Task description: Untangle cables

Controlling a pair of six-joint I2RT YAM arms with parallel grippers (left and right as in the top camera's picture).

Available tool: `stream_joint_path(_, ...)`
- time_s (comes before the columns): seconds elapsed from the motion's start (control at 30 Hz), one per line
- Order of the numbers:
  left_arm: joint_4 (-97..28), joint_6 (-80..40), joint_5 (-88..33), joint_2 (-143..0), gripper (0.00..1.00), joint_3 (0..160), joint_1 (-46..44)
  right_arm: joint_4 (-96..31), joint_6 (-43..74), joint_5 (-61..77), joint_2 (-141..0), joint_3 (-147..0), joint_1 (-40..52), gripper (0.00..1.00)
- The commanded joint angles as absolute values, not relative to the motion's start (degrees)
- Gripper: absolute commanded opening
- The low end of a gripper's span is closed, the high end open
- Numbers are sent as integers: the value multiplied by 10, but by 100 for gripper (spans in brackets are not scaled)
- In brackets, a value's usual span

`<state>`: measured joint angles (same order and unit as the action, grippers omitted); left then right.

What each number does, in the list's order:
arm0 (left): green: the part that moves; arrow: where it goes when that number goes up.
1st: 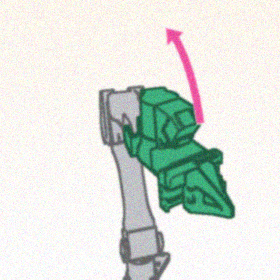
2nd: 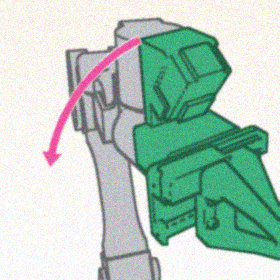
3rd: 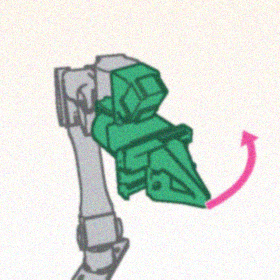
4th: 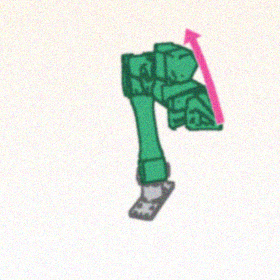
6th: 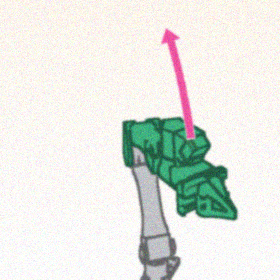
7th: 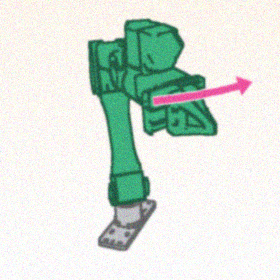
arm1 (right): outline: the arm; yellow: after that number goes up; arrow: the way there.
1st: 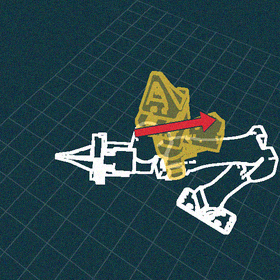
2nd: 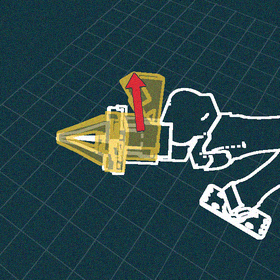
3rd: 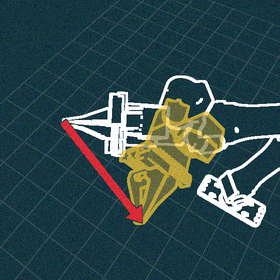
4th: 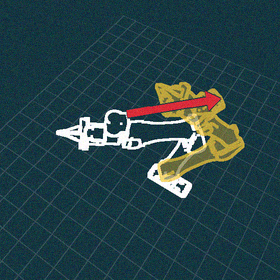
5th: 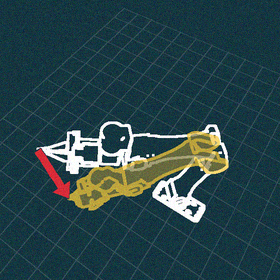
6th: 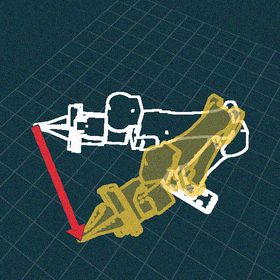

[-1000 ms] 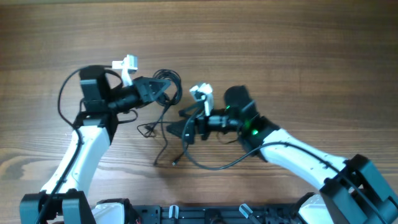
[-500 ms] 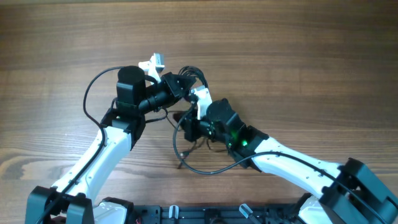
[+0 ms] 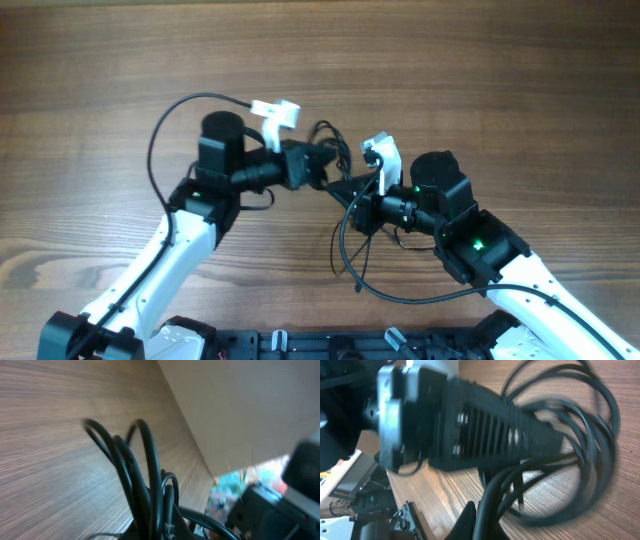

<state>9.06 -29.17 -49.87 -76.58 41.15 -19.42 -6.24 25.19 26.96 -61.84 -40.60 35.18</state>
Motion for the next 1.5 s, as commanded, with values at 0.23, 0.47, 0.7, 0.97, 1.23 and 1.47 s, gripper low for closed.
stream_joint_path(0.23,92,-240,-531,-756,4,413,-186,-155,274,101,-646,-408,350,13)
stream_joint_path(0.47,92,-286,-522,-756,4,413,-93,-188,267,84,-645,-408,350,100)
stream_joint_path(0.7,91,-350,-473,-756,4,413,-69,-26,99,187,-654,-408,350,92)
stream_joint_path(0.97,90,-380,-473,-756,4,413,-69,41,90,370,-783,-408,350,76)
stream_joint_path(1.23,87,-380,-475,-756,4,413,-69,96,139,438,-834,-408,347,4)
stream_joint_path(1.47,87,-349,-475,-756,4,413,-69,58,221,541,-802,-408,276,4)
